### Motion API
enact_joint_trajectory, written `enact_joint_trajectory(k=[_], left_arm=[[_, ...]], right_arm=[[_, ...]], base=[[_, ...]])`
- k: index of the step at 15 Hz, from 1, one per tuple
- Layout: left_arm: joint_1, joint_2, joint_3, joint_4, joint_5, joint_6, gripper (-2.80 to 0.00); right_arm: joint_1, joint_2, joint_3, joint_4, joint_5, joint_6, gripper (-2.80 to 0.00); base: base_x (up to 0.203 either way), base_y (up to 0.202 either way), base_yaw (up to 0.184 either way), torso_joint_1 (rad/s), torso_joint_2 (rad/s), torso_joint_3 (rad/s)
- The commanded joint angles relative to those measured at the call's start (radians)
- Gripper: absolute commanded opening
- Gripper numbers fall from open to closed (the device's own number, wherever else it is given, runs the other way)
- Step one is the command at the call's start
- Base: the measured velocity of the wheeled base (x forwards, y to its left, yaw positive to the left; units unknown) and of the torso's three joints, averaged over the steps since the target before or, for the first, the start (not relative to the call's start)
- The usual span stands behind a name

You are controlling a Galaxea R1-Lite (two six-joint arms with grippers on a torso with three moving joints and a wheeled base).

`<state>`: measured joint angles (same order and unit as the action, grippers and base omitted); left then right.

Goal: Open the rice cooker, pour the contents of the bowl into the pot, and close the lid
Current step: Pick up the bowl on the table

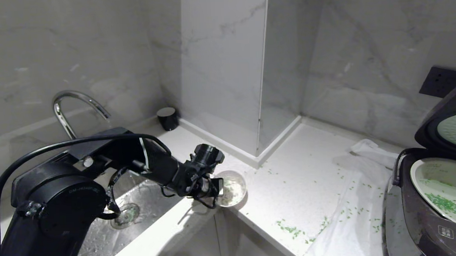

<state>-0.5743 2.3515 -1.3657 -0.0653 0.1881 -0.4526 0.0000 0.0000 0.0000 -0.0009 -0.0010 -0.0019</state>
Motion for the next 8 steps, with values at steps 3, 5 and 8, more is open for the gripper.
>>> enact_joint_trajectory(k=[3, 5, 8], left_arm=[[-0.001, 0.002, 0.007, 0.002, 0.002, -0.005, -2.8], [-0.001, 0.0, 0.01, 0.002, 0.002, -0.005, -2.8], [0.0, -0.003, 0.011, 0.002, 0.002, -0.005, -2.8]], right_arm=[[0.0, 0.0, 0.0, -0.001, 0.0, -0.001, -2.8], [0.0, 0.0, 0.0, -0.001, 0.001, -0.001, -2.8], [0.0, 0.0, 0.0, -0.001, 0.0, -0.001, -2.8]], base=[[0.0, 0.0, 0.0, 0.0, 0.0, 0.0], [0.0, 0.0, 0.0, 0.0, 0.0, 0.0], [0.0, 0.0, 0.0, 0.0, 0.0, 0.0]])
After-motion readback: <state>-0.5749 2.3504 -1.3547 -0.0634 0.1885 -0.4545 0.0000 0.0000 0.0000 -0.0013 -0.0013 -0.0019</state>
